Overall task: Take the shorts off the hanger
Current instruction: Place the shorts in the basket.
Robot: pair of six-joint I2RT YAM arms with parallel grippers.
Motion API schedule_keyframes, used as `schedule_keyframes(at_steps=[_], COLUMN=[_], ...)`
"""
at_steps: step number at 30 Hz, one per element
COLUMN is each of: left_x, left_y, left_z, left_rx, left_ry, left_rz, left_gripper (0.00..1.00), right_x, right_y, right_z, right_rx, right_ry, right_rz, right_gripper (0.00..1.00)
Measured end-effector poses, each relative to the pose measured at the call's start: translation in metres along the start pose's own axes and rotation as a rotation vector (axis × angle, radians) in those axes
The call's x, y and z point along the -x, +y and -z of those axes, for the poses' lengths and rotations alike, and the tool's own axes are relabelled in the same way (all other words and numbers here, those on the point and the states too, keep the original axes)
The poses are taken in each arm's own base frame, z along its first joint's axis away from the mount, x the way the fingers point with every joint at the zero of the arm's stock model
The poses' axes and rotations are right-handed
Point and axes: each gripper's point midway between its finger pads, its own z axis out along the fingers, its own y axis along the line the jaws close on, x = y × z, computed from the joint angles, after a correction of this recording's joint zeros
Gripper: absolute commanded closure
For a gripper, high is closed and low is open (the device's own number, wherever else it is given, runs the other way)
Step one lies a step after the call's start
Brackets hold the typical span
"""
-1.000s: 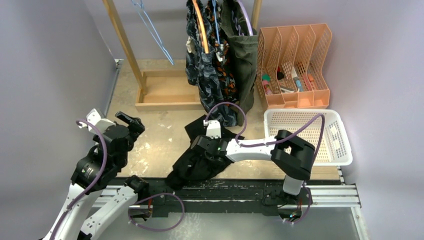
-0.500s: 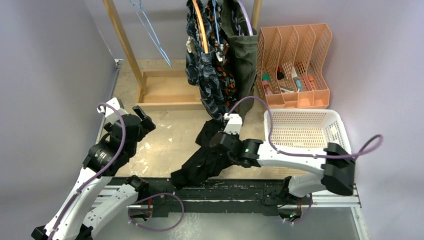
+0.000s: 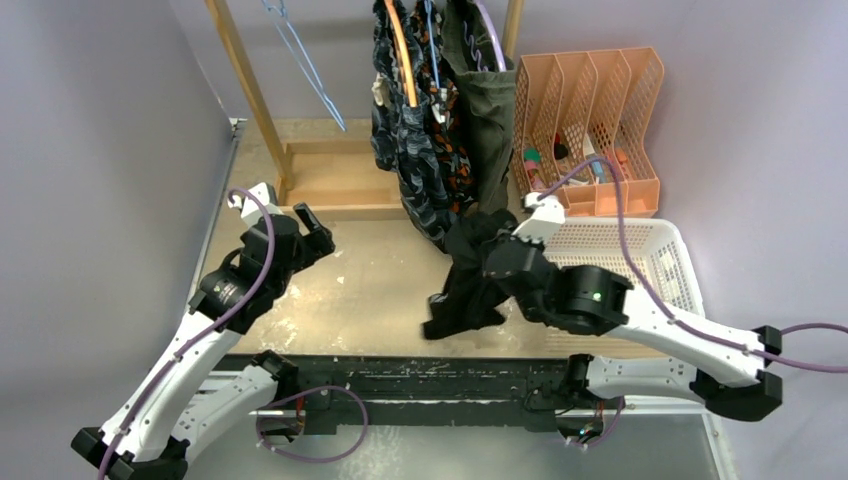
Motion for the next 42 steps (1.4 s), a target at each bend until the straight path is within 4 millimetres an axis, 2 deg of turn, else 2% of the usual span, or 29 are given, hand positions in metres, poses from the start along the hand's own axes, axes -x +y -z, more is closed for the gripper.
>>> schedule_keyframes(at_steps=[3,11,17,21,27,29,31,33,36,42], left_x=[0.002,0.0,-0.001,-0.002,-0.003,-0.004,-0.004,-0.004,-0.004,-0.004], left_y=[-0.006,-0.011,-0.012,-0.012,-0.011,-0.012,-0.012,-0.012,-0.012,-0.012], left_z=[0.0,0.001,0.001,0.002,0.001,0.001,0.001,0.001,0.001,0.0], left_rx=[-0.025,-0.05,-0.054,-0.052,-0.049,-0.048,-0.049,-0.049,-0.049,-0.048], left_ry=[-0.003,0.012,0.017,0.019,0.024,0.027,0.028,0.028,0.028,0.03], left_rz=[0.011,0.017,0.028,0.036,0.037,0.038,0.039,0.04,0.044,0.052], left_gripper=[0.2,0.2,0.19,0.19,0.2,0.2,0.2,0.2,0.2,0.2], right_x=[0.04,0.091,0.151,0.173,0.196,0.206,0.219,0.232,0.25,0.284], right_y=[-0.009,-0.035,-0.019,-0.027,-0.045,-0.058,-0.081,-0.105,-0.123,-0.121], right_z=[0.021,0.051,0.071,0.064,0.037,0.031,0.026,0.025,0.031,0.055], right_rx=[-0.016,-0.057,-0.056,-0.143,-0.301,-0.348,-0.418,-0.483,-0.533,-0.516], right_ry=[-0.062,-0.146,-0.235,-0.277,-0.307,-0.315,-0.326,-0.34,-0.36,-0.45], right_rz=[-0.048,-0.038,-0.01,0.077,0.192,0.194,0.183,0.17,0.161,0.132], right_gripper=[1.0,1.0,1.0,1.0,1.0,1.0,1.0,1.0,1.0,1.0])
